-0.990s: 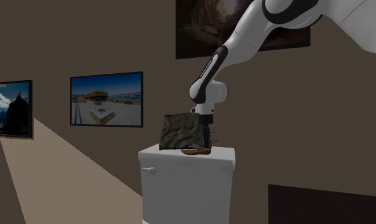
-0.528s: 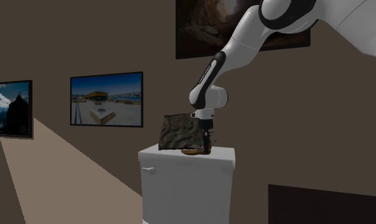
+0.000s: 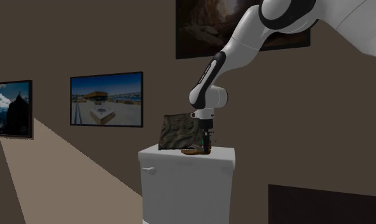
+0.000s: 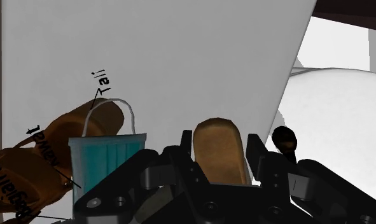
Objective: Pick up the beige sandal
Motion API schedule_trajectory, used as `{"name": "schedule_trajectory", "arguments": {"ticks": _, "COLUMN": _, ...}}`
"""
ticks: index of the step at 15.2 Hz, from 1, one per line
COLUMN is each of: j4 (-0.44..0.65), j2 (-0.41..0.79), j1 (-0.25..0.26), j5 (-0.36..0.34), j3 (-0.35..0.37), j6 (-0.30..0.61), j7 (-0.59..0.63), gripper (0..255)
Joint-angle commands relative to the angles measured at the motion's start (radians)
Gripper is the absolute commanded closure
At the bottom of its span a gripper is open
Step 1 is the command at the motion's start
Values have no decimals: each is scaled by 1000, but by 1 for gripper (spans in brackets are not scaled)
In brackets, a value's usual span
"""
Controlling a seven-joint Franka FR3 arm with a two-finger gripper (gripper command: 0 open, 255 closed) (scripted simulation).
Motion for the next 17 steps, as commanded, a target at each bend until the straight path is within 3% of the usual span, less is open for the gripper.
{"name": "schedule_trajectory", "arguments": {"ticks": 1, "j4": 0, "j2": -6, "j1": 2, "j5": -3, "j3": -3, "j6": -6, "j7": 3, "gripper": 255}}
{"name": "schedule_trajectory", "arguments": {"ticks": 17, "j4": 25, "j2": -124, "j1": 30, "j5": -62, "j3": -43, "j6": -143, "j7": 34, "gripper": 255}}
